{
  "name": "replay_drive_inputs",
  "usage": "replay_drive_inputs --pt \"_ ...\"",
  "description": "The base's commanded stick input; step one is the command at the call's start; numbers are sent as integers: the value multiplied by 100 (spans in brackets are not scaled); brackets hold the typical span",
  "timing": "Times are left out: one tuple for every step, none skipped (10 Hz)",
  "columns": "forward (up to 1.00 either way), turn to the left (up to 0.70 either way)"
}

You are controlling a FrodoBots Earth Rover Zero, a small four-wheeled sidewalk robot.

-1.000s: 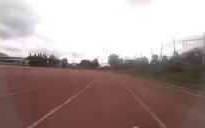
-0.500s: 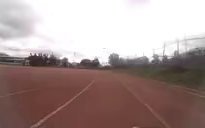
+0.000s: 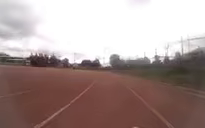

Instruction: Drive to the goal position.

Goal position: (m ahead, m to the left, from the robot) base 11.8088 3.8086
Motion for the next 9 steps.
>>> replay_drive_inputs --pt "70 0" --pt "70 0" --pt "70 0" --pt "70 0" --pt "70 0" --pt "70 0" --pt "70 0" --pt "70 0" --pt "70 0"
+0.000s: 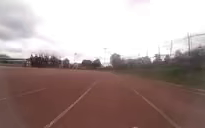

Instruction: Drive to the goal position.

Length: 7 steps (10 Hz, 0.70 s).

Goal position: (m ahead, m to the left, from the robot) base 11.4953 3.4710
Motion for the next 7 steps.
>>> replay_drive_inputs --pt "70 0" --pt "70 0" --pt "70 0" --pt "70 0" --pt "70 0" --pt "70 0" --pt "70 0"
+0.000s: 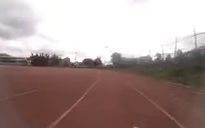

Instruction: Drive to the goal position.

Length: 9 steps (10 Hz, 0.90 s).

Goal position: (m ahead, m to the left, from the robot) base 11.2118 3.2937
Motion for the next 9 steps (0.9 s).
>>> replay_drive_inputs --pt "70 0" --pt "70 0" --pt "70 0" --pt "70 0" --pt "70 0" --pt "70 0" --pt "70 0" --pt "70 0" --pt "70 0"
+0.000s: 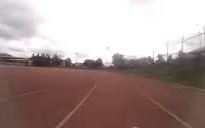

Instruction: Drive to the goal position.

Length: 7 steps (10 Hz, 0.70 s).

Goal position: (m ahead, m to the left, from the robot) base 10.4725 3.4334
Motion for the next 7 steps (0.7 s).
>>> replay_drive_inputs --pt "70 0" --pt "70 0" --pt "70 0" --pt "70 0" --pt "70 0" --pt "70 0" --pt "70 0"
